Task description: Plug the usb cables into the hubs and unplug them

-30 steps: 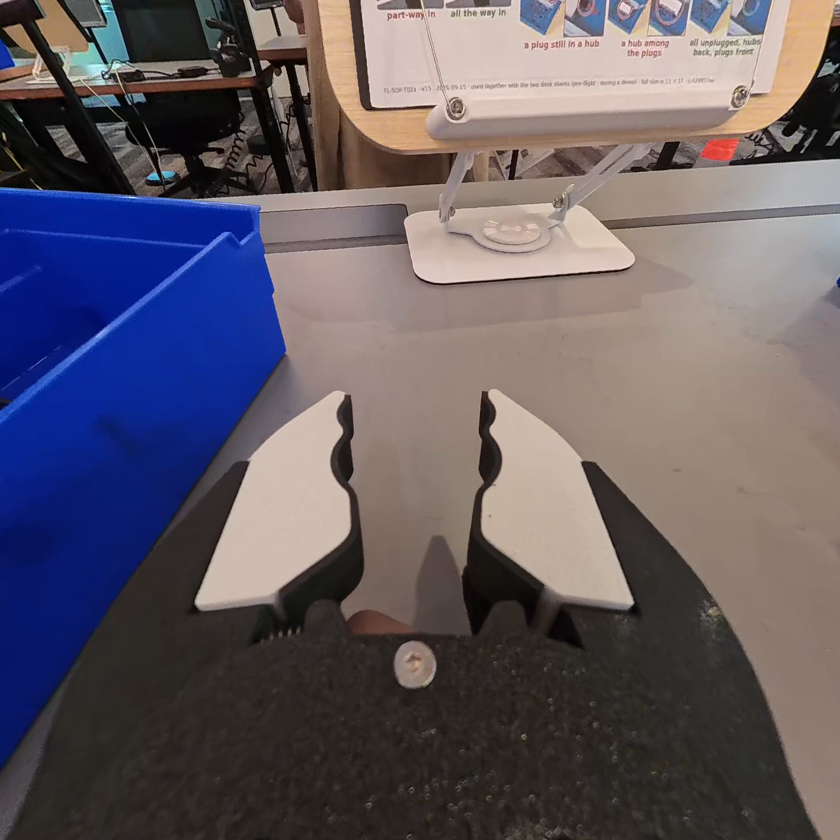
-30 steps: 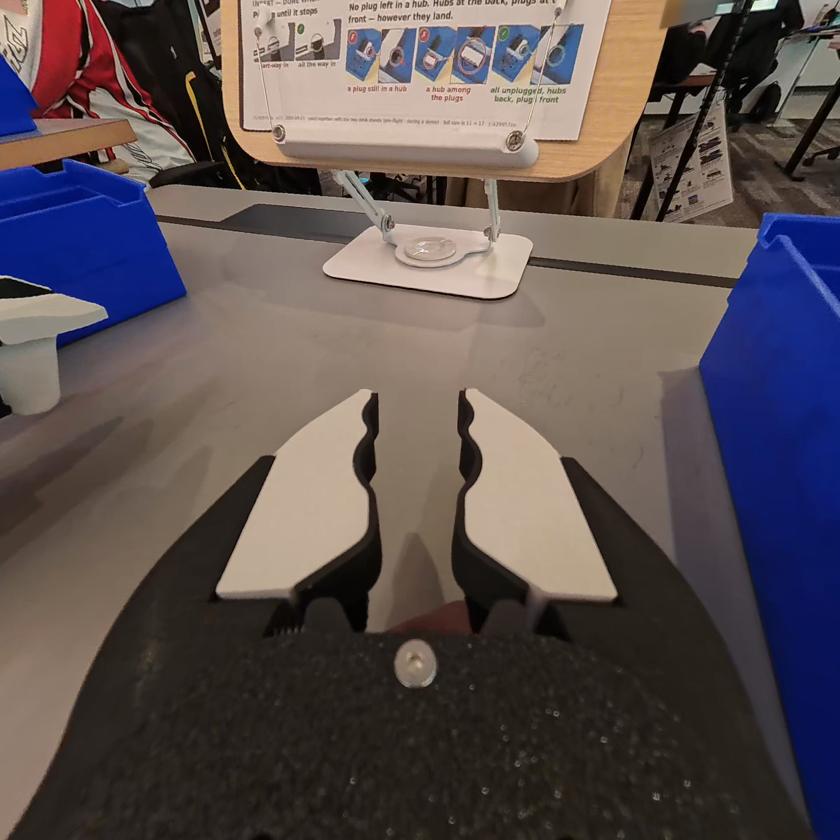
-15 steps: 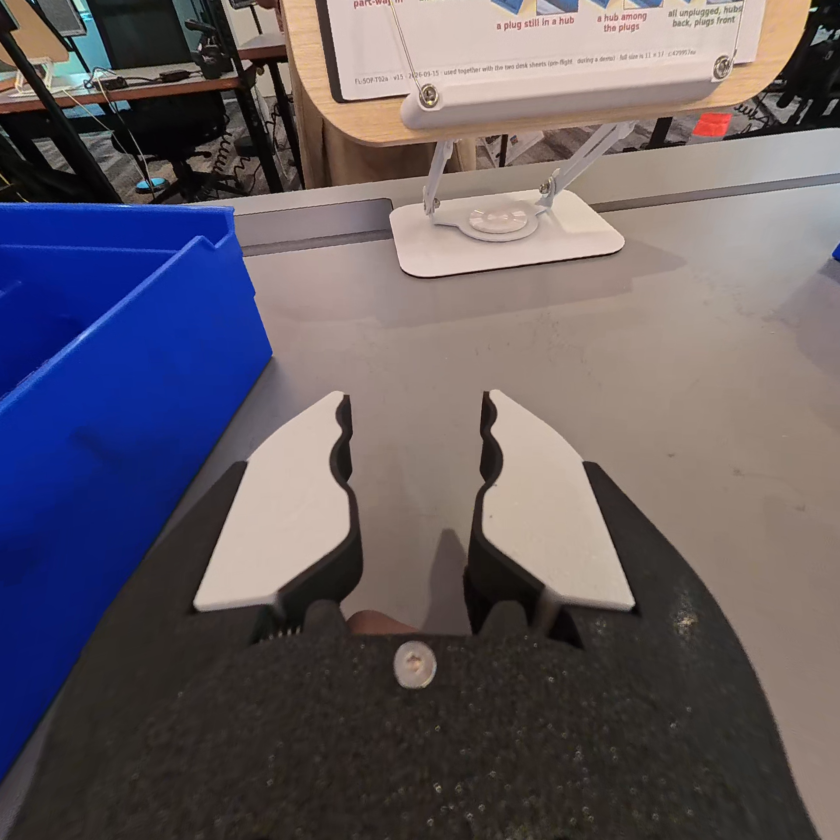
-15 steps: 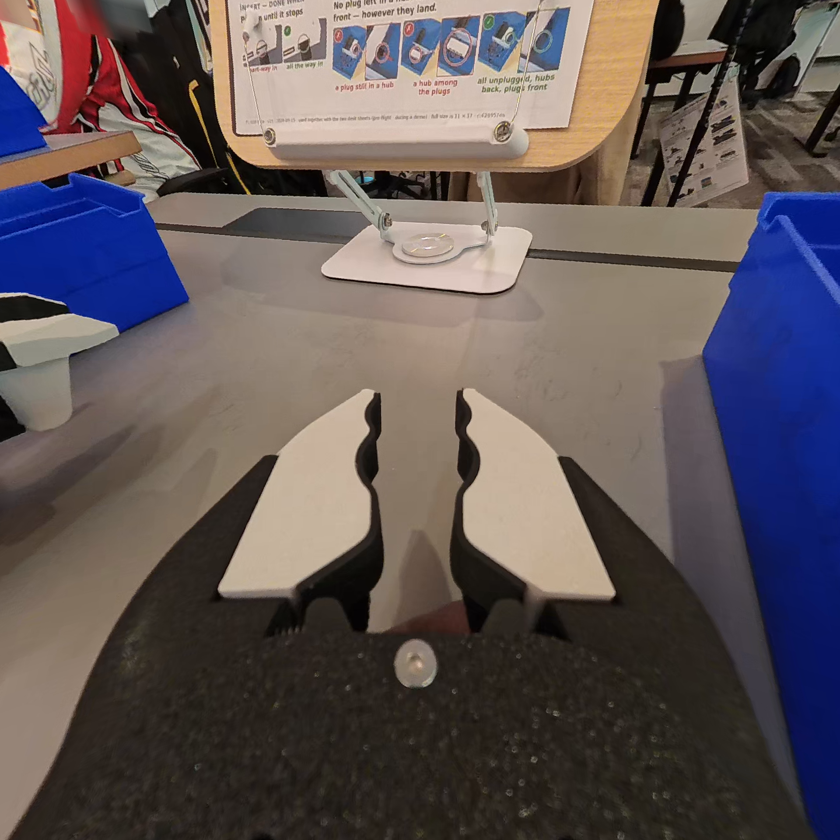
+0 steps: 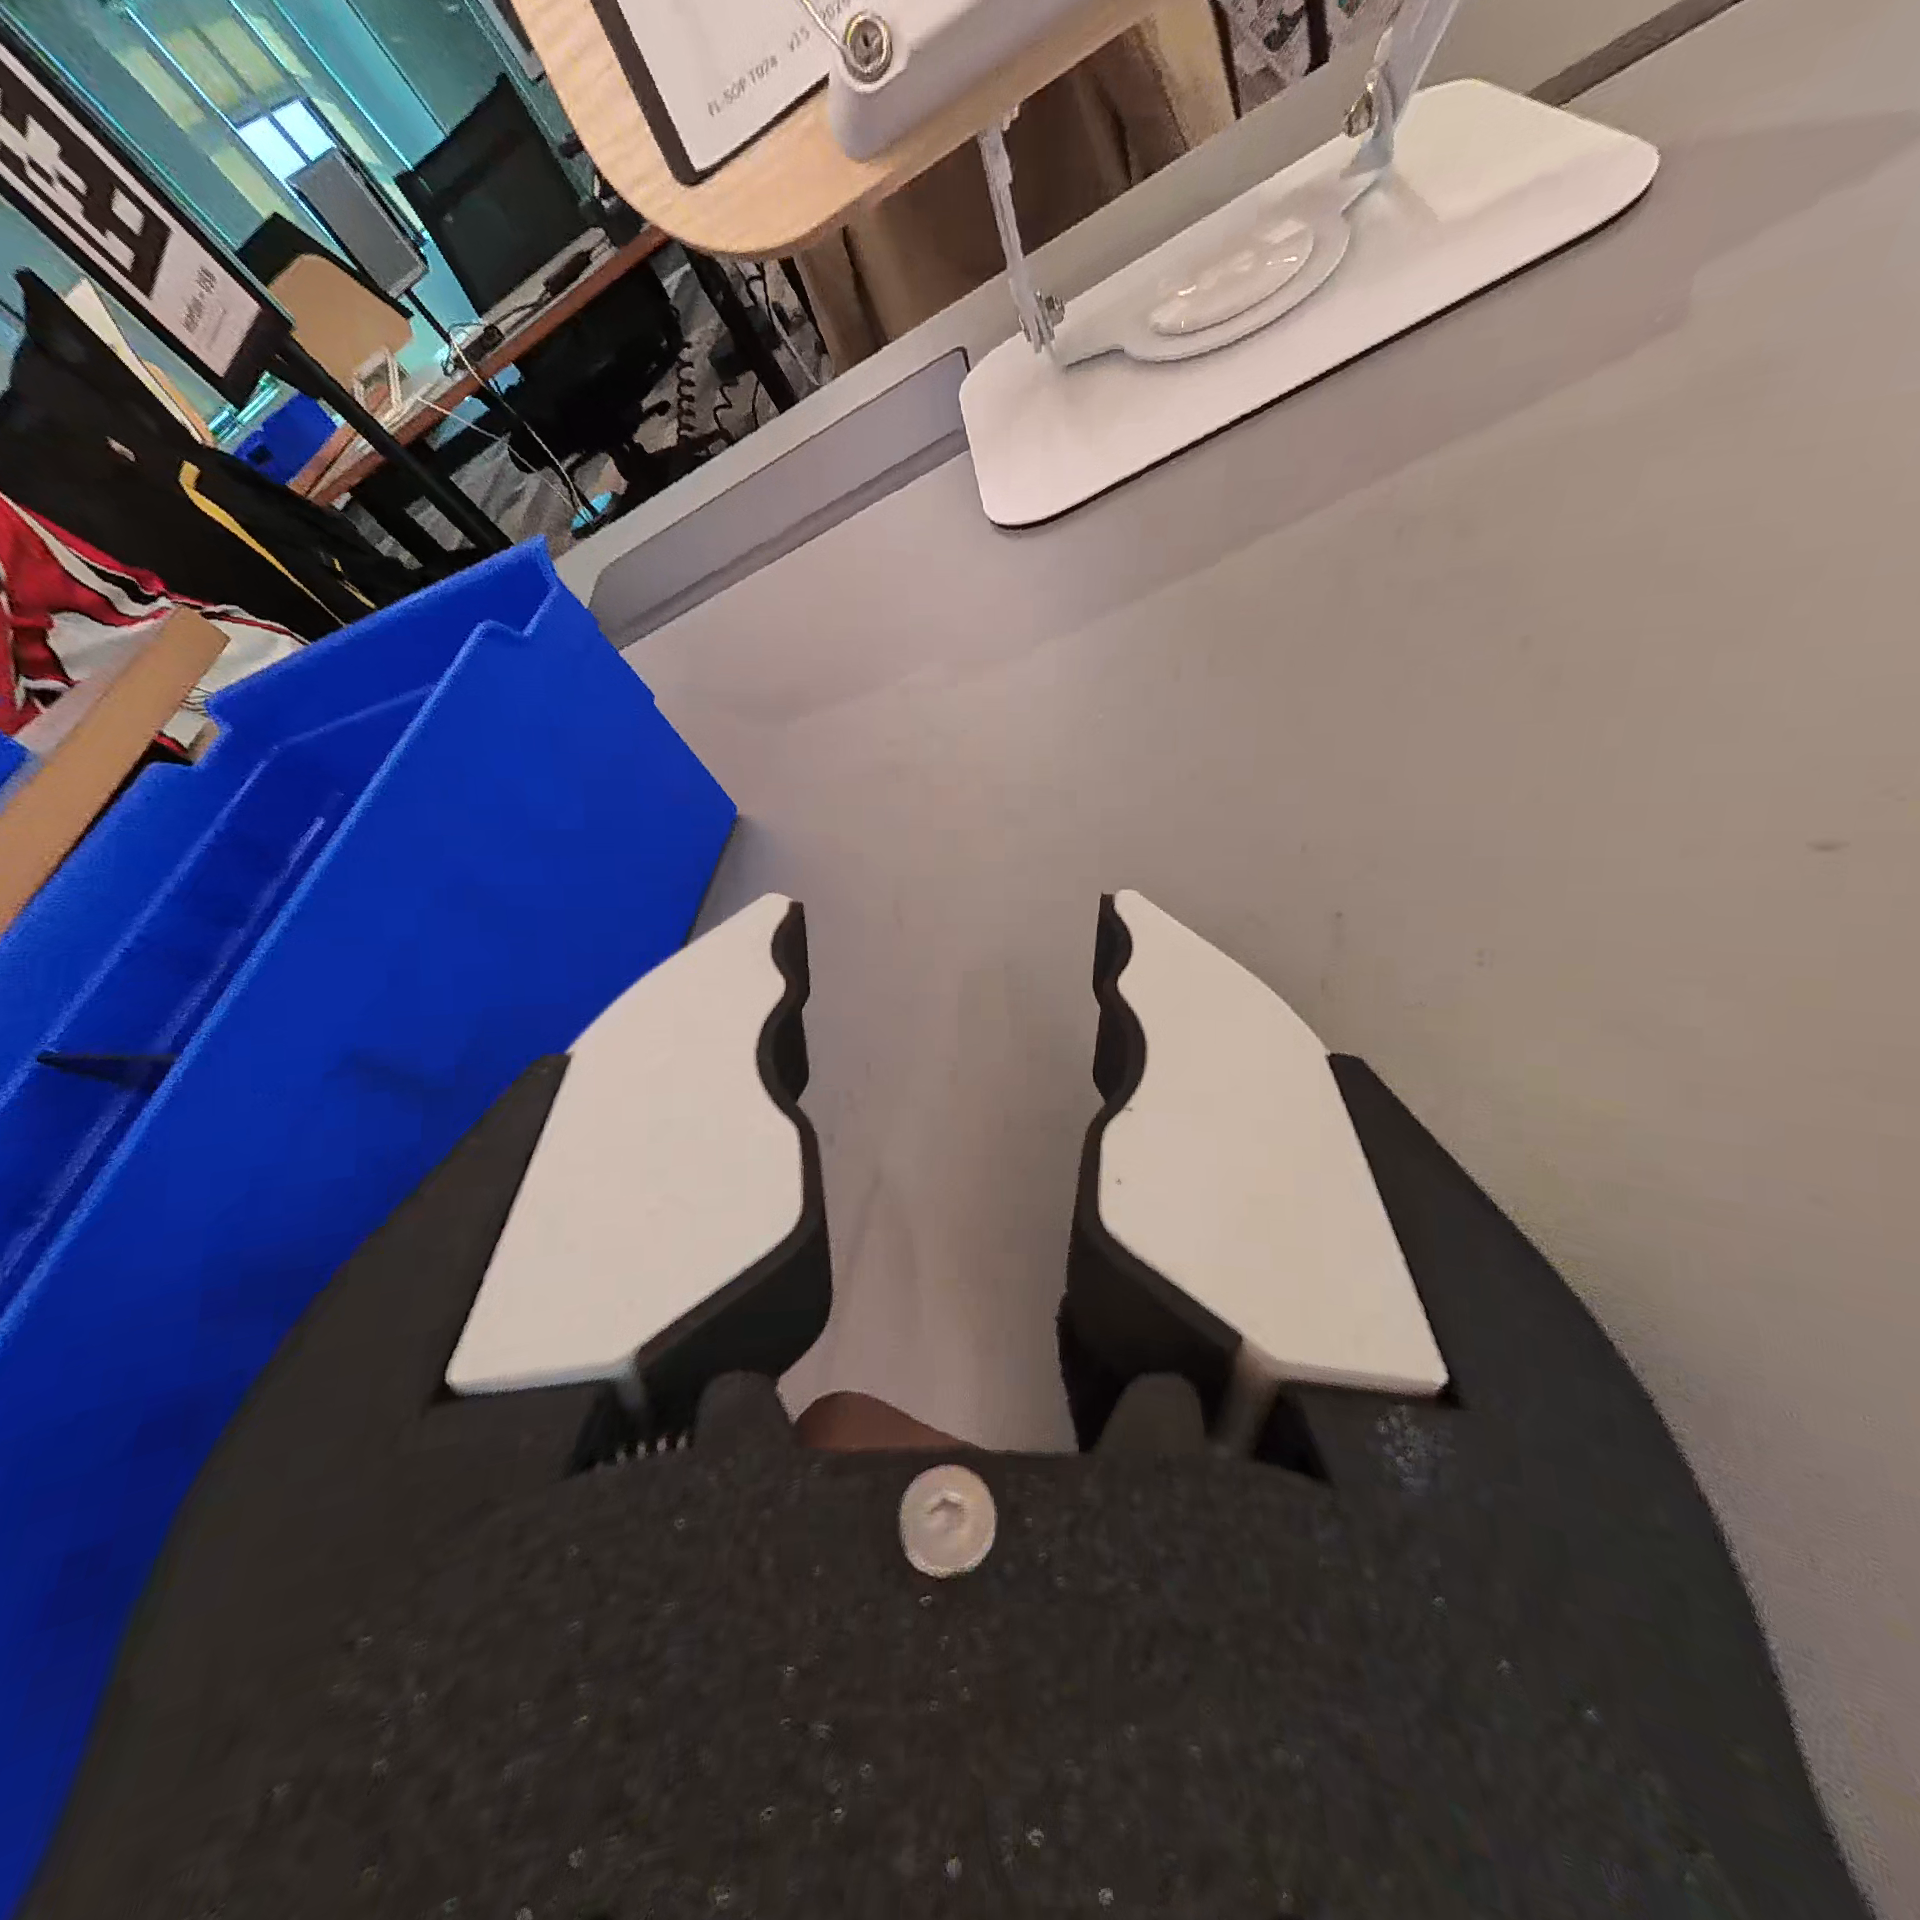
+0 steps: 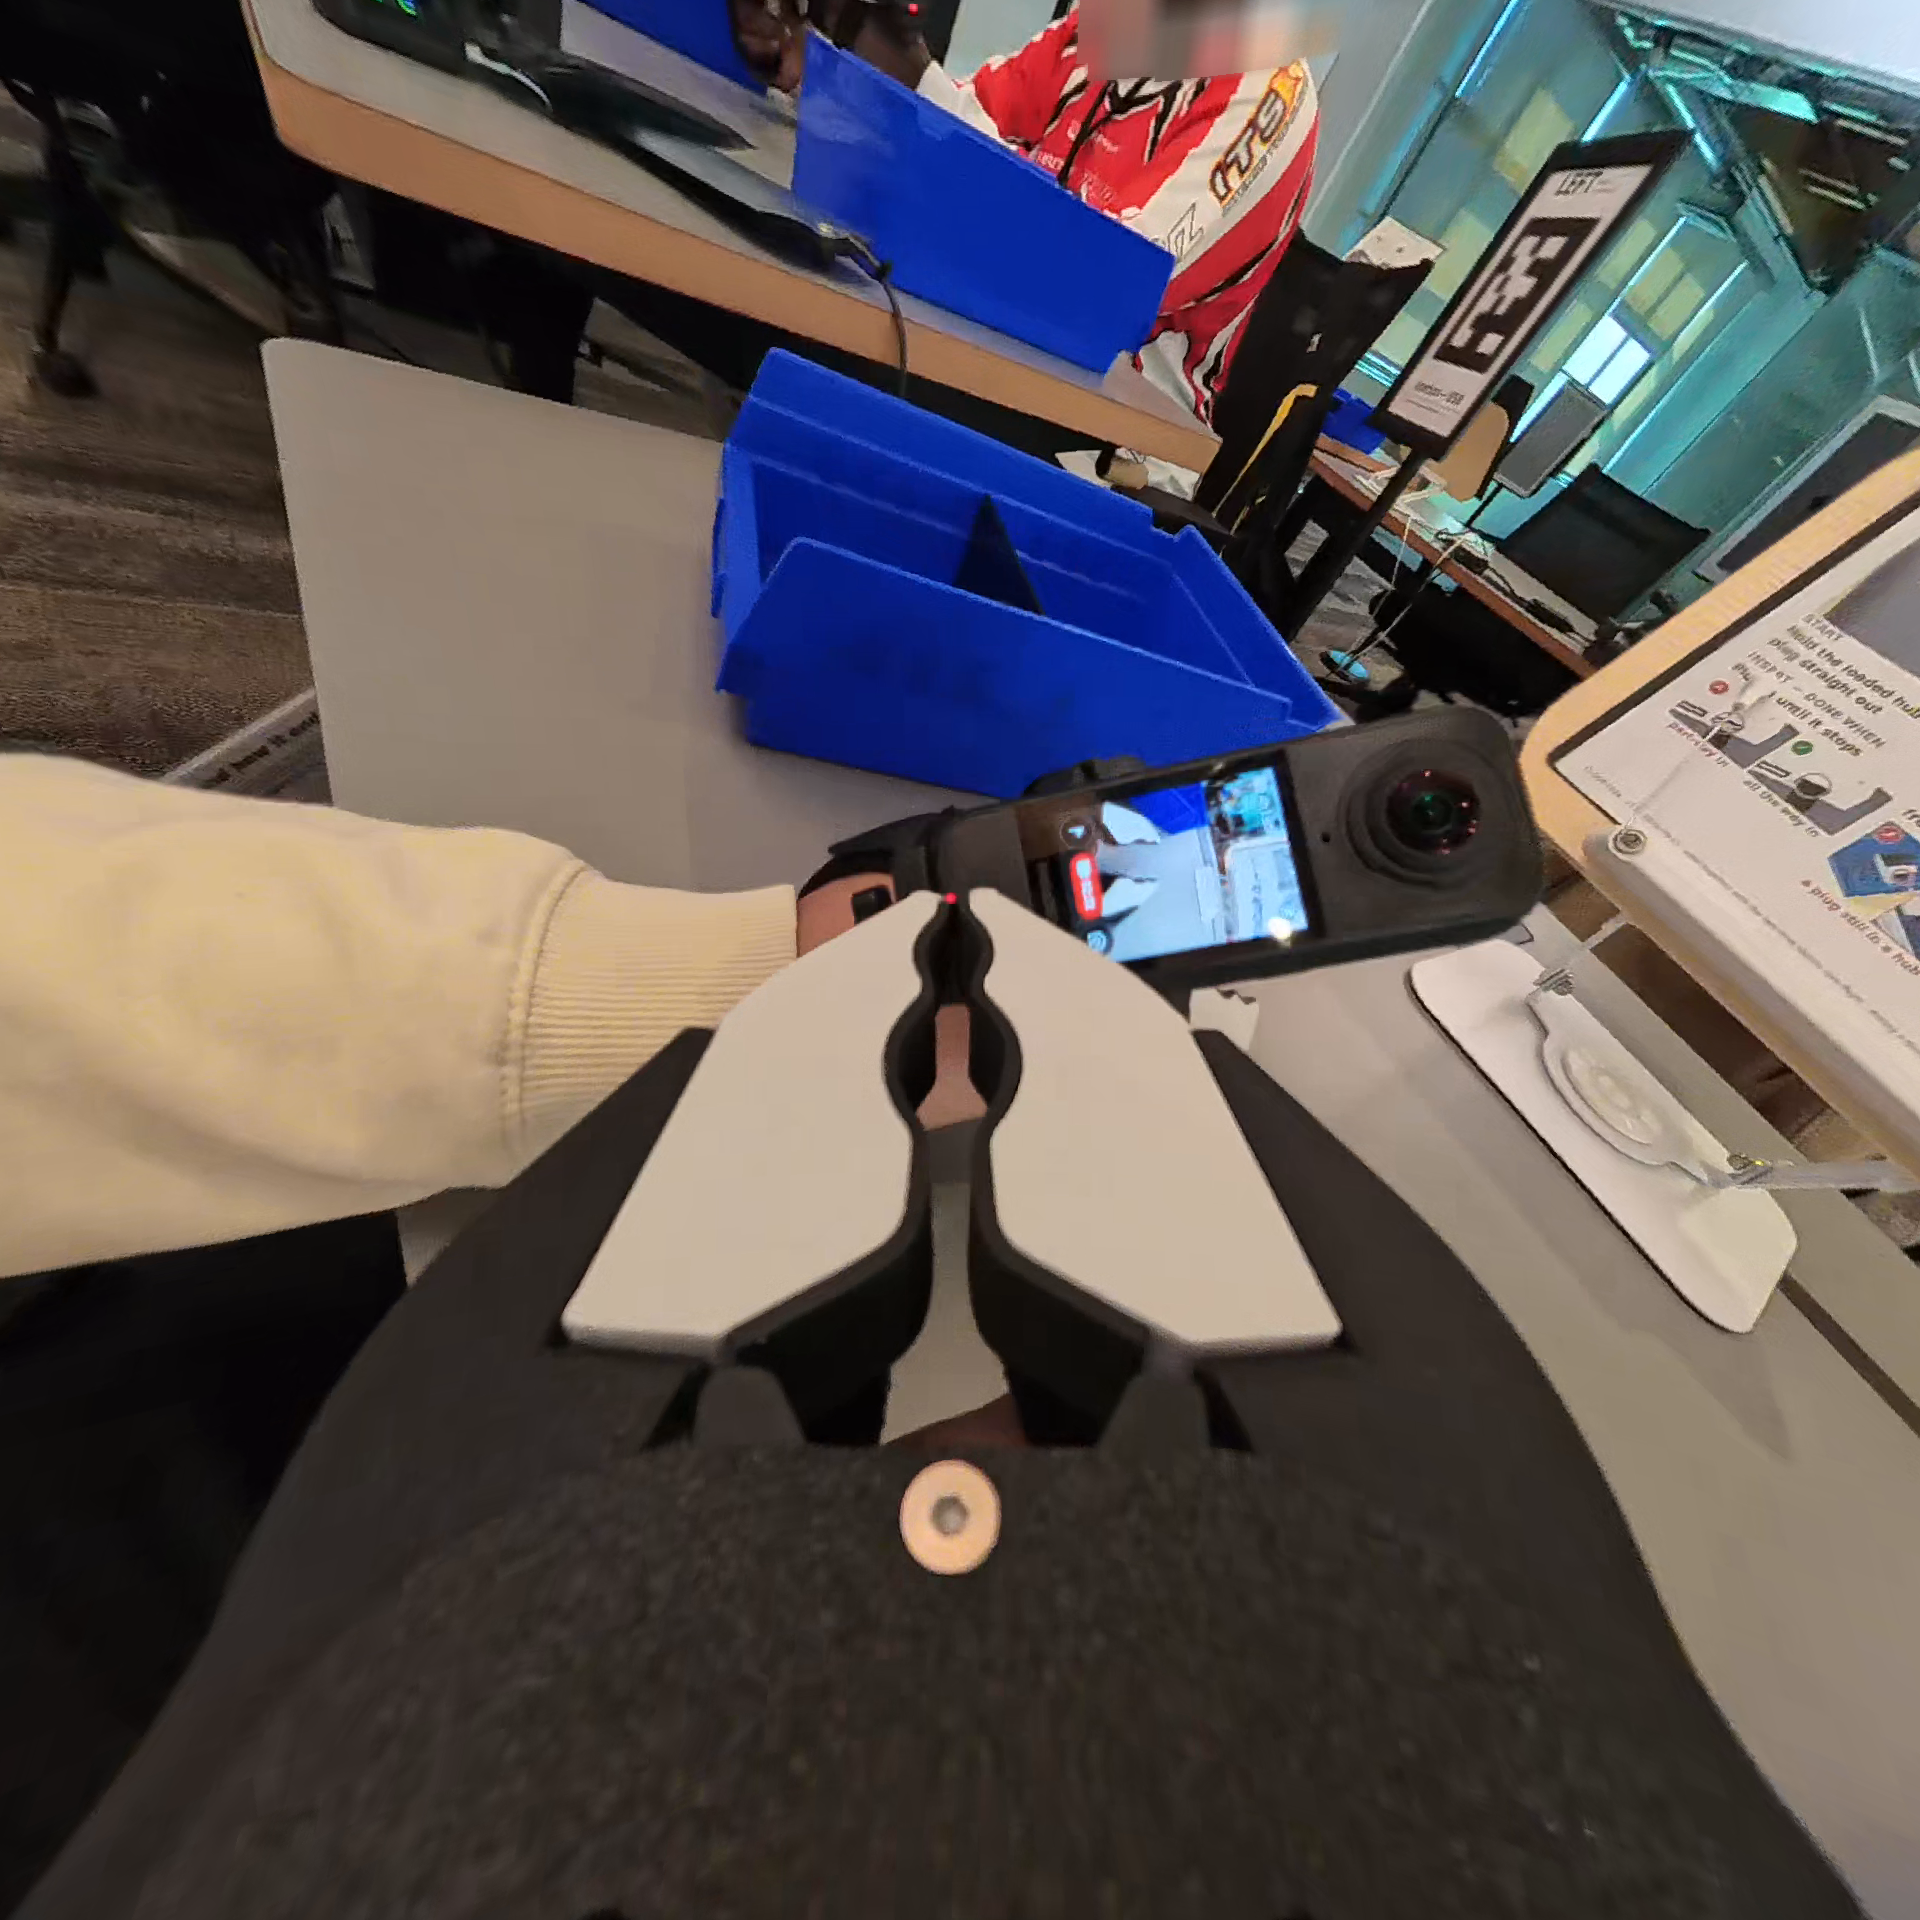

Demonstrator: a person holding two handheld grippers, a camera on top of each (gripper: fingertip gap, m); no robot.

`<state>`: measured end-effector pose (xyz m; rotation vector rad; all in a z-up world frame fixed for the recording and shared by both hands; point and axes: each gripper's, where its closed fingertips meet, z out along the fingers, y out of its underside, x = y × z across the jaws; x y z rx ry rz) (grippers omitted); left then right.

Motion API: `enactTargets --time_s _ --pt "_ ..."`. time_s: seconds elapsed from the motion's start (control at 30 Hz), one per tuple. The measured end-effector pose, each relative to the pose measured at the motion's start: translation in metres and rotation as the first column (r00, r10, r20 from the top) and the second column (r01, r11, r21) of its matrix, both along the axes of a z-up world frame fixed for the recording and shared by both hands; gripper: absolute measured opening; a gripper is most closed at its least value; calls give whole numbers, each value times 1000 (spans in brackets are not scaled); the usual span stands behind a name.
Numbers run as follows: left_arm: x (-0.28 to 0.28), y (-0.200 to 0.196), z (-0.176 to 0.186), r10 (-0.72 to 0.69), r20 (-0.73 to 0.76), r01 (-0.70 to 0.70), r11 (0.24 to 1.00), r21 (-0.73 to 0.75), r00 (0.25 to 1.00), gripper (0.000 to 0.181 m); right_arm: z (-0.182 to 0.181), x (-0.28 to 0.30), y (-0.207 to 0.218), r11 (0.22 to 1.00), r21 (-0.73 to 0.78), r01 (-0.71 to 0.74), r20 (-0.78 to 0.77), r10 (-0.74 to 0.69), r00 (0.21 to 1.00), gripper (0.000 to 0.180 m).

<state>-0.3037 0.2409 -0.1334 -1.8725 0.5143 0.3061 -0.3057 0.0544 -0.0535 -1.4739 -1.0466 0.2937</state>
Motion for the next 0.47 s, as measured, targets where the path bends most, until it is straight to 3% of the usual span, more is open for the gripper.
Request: enactTargets --time_s 0.03,0.27,0.47 --pt "0 0 0 1 1 -1 1000 0 1000 52 0 -3 2 1000 -9 4 -5 -4 1000 0" --pt "-5 2 -1 21 -24 -21 1000 1 999 54 -9 -4 17 998 -48 38 32 -36 999 0" --pt "-25 5 0 123 -196 -117 992 44 973 59 -18 5 20 993 -84 86 144 -73 987 0"
